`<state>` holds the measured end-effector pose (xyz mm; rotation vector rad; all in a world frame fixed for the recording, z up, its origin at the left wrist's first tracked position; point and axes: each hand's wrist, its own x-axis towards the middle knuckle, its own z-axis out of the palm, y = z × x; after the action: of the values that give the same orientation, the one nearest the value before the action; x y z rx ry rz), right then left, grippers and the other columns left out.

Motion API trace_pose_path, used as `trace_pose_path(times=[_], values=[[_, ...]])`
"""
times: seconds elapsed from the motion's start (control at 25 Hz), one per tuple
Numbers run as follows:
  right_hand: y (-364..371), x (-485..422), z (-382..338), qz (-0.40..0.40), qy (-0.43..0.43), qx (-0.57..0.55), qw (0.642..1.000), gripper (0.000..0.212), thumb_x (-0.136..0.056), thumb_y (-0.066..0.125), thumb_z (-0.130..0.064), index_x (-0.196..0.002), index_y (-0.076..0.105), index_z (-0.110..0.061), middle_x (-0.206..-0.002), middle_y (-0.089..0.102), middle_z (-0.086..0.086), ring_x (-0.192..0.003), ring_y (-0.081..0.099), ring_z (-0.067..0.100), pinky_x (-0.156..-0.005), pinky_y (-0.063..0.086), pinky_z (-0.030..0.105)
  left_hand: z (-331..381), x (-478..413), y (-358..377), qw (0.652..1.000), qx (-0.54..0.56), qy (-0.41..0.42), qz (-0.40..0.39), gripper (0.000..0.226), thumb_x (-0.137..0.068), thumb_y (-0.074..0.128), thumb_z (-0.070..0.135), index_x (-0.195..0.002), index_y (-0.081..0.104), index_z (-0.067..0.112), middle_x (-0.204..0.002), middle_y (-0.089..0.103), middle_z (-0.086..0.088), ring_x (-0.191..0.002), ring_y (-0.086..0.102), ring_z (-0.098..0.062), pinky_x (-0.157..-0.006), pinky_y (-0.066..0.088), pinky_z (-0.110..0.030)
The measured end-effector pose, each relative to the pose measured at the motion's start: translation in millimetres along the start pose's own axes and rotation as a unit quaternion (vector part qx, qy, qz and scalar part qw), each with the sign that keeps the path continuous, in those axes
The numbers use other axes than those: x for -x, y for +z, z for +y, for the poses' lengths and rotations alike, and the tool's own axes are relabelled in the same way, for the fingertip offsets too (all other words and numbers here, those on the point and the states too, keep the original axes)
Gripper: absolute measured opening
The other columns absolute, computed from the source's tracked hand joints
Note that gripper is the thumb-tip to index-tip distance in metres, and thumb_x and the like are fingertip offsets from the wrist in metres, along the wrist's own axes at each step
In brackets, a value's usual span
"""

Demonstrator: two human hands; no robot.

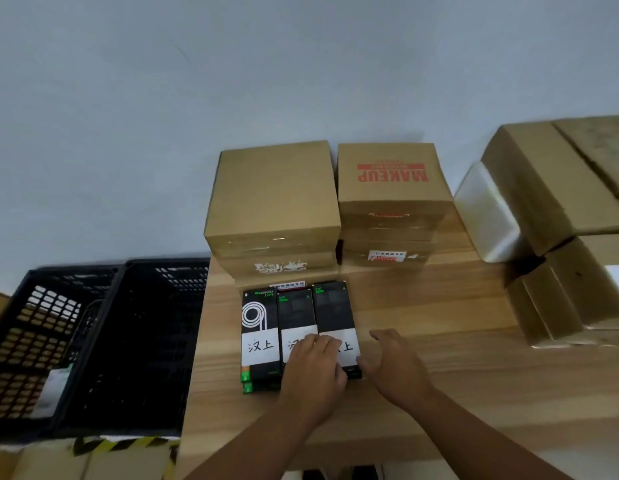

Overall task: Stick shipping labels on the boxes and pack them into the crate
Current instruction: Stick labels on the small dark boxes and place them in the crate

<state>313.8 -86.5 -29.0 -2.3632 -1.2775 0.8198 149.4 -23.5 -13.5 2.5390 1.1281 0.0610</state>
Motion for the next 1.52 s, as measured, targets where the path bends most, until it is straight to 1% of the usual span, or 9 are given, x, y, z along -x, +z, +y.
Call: trace_pose_path(times=[0.12, 0.24, 0.44, 0.6, 0.72, 1.0, 1.2, 1.32, 1.52], values=[[8, -5, 2, -0.037, -0.009, -0.003, 0.999, 0.047, -0.088, 0.069, -0.032, -0.130, 0.059, -0.011, -0.125, 0.058, 0.006, -0.115, 0.057, 0.022, -0.094, 0.049, 0.034, 0, 2, 8, 1.000, -0.010, -0.004, -0.018, 0.050, -0.094, 0.044, 0.025, -0.142, 0.055, 0.017, -0.138, 0.059, 0.003, -0.128, 0.048, -0.017, -0.115, 0.033, -0.031], [15, -9, 1, -0.070, -0.055, 0.030, 0.996, 0.039, -0.090, 0.061, -0.034, -0.127, 0.061, -0.020, -0.118, 0.061, 0.001, -0.111, 0.055, 0.017, -0.092, 0.048, 0.031, 0, 5, 14, 1.000, -0.008, -0.015, -0.021, 0.051, -0.092, 0.050, 0.024, -0.141, 0.057, 0.013, -0.139, 0.061, -0.001, -0.129, 0.053, -0.019, -0.116, 0.035, -0.034], [25, -12, 3, -0.064, -0.067, -0.008, 0.996, 0.041, -0.089, 0.059, -0.029, -0.130, 0.060, -0.026, -0.118, 0.062, -0.002, -0.109, 0.052, 0.012, -0.091, 0.045, 0.026, 1, 8, 17, 1.000, 0.001, -0.011, 0.007, 0.047, -0.076, 0.074, 0.015, -0.122, 0.072, 0.008, -0.120, 0.073, -0.005, -0.109, 0.070, -0.020, -0.100, 0.053, -0.035], [25, -6, 0, -0.014, -0.059, -0.056, 0.997, 0.033, -0.089, 0.062, -0.021, -0.122, 0.066, -0.023, -0.110, 0.061, -0.003, -0.104, 0.055, 0.010, -0.085, 0.045, 0.020, 5, 9, 19, 0.999, 0.033, -0.037, 0.011, 0.051, -0.094, 0.056, 0.020, -0.144, 0.055, 0.011, -0.144, 0.058, -0.003, -0.131, 0.055, -0.018, -0.114, 0.038, -0.032], [27, 4, -9, 0.026, -0.041, -0.133, 0.990, 0.035, -0.089, 0.067, -0.018, -0.123, 0.066, -0.025, -0.107, 0.062, -0.011, -0.096, 0.056, 0.003, -0.075, 0.041, 0.008, 4, 7, 15, 0.996, 0.067, -0.053, 0.039, 0.049, -0.099, 0.050, 0.023, -0.147, 0.050, 0.015, -0.143, 0.057, 0.001, -0.125, 0.056, -0.015, -0.105, 0.041, -0.028], [22, 4, -33, 0.043, 0.076, -0.287, 0.954, 0.047, -0.084, 0.080, -0.014, -0.127, 0.061, -0.015, -0.097, 0.066, -0.009, -0.082, 0.065, 0.002, -0.066, 0.050, 0.016, -5, 5, 0, 0.993, 0.090, -0.063, 0.048, 0.043, -0.104, 0.042, 0.025, -0.146, 0.049, 0.022, -0.141, 0.057, 0.006, -0.121, 0.056, -0.009, -0.097, 0.044, -0.022], [-10, 17, -41, 0.062, 0.057, -0.343, 0.935, 0.044, -0.080, 0.083, -0.011, -0.118, 0.064, -0.020, -0.097, 0.070, -0.008, -0.082, 0.069, 0.006, -0.066, 0.053, 0.013, 2, 5, -33, 0.980, 0.138, -0.087, 0.113, 0.039, -0.104, 0.046, 0.040, -0.140, 0.054, 0.028, -0.135, 0.055, 0.015, -0.121, 0.053, -0.005, -0.095, 0.046, -0.024], [-37, 27, -45, 0.065, 0.040, -0.372, 0.925, 0.036, -0.079, 0.085, -0.013, -0.107, 0.068, -0.026, -0.098, 0.074, -0.009, -0.081, 0.070, 0.000, -0.062, 0.054, 0.013, 13, 9, -62, 0.965, 0.199, -0.090, 0.146, 0.041, -0.103, 0.045, 0.048, -0.141, 0.051, 0.034, -0.136, 0.047, 0.023, -0.125, 0.047, 0.001, -0.099, 0.045, -0.024], [-70, 43, -57, 0.082, 0.008, -0.373, 0.924, 0.034, -0.081, 0.084, -0.015, -0.110, 0.071, -0.026, -0.099, 0.075, -0.012, -0.086, 0.071, -0.001, -0.072, 0.058, 0.016, 34, 10, -102, 0.955, 0.235, -0.082, 0.158, 0.047, -0.102, 0.047, 0.050, -0.146, 0.045, 0.035, -0.140, 0.043, 0.022, -0.129, 0.046, 0.000, -0.104, 0.048, -0.031]])
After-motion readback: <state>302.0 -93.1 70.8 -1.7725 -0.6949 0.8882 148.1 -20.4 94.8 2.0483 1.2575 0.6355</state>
